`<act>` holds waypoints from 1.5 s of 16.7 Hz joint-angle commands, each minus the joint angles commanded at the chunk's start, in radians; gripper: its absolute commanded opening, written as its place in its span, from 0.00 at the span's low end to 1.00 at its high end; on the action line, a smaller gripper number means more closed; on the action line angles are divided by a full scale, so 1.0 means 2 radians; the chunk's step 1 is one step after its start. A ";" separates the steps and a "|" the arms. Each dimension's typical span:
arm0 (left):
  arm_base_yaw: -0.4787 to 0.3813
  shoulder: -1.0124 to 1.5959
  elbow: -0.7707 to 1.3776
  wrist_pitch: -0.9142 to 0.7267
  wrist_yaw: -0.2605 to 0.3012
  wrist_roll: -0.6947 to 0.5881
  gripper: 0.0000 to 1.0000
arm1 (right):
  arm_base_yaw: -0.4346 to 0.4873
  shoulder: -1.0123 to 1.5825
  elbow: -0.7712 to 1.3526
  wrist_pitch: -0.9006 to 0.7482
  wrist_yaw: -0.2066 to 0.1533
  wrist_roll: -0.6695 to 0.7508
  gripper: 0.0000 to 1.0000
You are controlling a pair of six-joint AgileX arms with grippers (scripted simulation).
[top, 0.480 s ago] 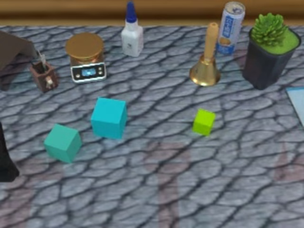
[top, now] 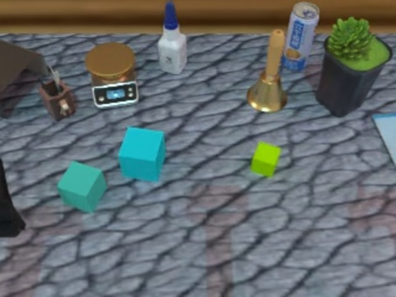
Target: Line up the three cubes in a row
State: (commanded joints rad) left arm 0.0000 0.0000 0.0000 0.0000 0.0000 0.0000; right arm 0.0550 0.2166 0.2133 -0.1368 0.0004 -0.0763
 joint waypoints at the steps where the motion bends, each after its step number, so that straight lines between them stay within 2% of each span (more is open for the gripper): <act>1: 0.000 0.000 0.000 0.000 0.000 0.000 1.00 | 0.008 0.036 0.035 -0.020 0.000 -0.011 1.00; 4: 0.000 0.000 0.000 0.000 0.000 0.000 1.00 | 0.038 0.177 0.160 -0.093 0.000 -0.052 1.00; 12: 0.000 0.000 0.000 0.000 0.000 0.000 1.00 | 0.127 0.657 0.531 -0.328 0.002 -0.177 1.00; 16: 0.000 0.000 0.000 0.000 0.000 0.000 1.00 | 0.166 0.847 0.692 -0.430 0.003 -0.232 1.00; 21: 0.000 0.000 0.000 0.000 0.000 0.000 1.00 | 0.202 1.021 0.849 -0.516 0.002 -0.281 1.00; 25: 0.000 0.000 0.000 0.000 0.000 0.000 1.00 | 0.215 1.075 0.904 -0.544 0.002 -0.299 1.00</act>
State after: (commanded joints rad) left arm 0.0000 0.0000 0.0000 0.0000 0.0000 0.0000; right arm 0.4842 2.3657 2.0216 -1.2251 0.0048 -0.6736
